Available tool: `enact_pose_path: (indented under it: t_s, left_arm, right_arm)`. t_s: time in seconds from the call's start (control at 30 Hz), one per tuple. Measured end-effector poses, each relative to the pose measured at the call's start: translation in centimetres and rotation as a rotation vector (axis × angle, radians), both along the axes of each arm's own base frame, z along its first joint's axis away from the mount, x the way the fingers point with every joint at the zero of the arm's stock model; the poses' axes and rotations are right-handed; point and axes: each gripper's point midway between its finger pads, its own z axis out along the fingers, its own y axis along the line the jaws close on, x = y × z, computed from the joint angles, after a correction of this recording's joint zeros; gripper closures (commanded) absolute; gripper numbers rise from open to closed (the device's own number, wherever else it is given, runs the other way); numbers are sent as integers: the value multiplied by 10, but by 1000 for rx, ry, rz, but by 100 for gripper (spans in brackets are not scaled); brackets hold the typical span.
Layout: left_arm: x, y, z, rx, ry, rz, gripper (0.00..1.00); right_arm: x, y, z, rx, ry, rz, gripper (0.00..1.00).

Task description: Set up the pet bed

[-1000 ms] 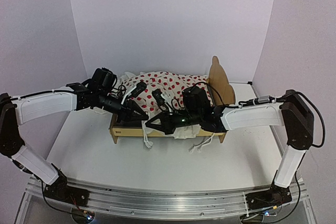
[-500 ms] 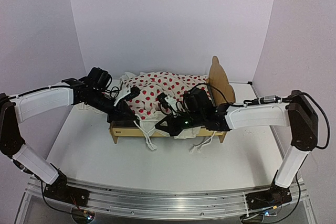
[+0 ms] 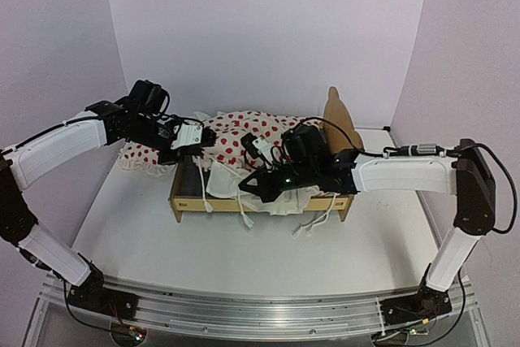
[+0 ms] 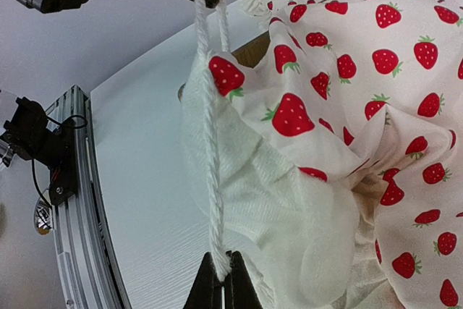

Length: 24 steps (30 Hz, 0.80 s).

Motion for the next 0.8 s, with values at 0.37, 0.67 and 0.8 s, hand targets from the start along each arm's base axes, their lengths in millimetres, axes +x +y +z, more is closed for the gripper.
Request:
enact_pose_path:
  t_s: [0.37, 0.67, 0.8]
  left_arm:
    - [16, -1, 19, 37, -186, -39, 100]
    - [19, -1, 23, 57, -229, -53, 100]
    - [19, -1, 25, 56, -234, -53, 100]
  right_arm:
    - [2, 11, 2, 3, -8, 17, 100]
    - [2, 13, 5, 8, -11, 19, 100]
    - [3, 13, 5, 8, -11, 19, 100]
